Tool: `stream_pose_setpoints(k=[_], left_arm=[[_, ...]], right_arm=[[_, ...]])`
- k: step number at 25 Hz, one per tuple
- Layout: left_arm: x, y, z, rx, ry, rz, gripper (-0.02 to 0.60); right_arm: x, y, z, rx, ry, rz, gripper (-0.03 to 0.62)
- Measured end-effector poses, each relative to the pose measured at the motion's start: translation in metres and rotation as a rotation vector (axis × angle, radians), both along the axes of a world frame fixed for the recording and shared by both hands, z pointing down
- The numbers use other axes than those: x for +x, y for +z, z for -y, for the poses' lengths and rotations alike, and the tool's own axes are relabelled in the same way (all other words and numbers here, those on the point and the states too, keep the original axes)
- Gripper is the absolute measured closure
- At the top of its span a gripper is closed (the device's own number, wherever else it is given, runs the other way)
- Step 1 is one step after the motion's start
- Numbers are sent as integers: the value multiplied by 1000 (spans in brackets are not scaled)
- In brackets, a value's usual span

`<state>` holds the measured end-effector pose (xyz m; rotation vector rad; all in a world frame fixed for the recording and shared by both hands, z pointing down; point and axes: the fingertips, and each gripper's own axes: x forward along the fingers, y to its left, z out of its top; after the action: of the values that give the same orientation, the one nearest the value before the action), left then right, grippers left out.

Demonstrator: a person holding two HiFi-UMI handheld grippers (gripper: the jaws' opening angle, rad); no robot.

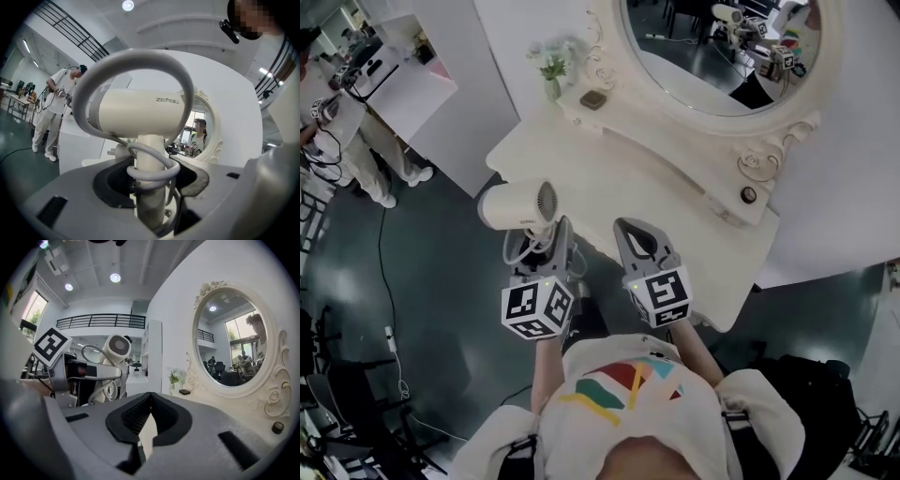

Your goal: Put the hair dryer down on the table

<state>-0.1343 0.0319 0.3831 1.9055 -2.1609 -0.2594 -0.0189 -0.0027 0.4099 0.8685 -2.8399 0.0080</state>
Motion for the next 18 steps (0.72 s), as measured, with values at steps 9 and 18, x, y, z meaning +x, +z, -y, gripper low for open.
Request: stream_pose_setpoints(k=[9,18], left_arm=[[-56,-18,71,13,54,-47,357],[-93,-22,125,25,109,-51,357]], right_arm=[[-63,-35,51,56,-22,-7,594],[-101,-36,104,114,56,-73,594]])
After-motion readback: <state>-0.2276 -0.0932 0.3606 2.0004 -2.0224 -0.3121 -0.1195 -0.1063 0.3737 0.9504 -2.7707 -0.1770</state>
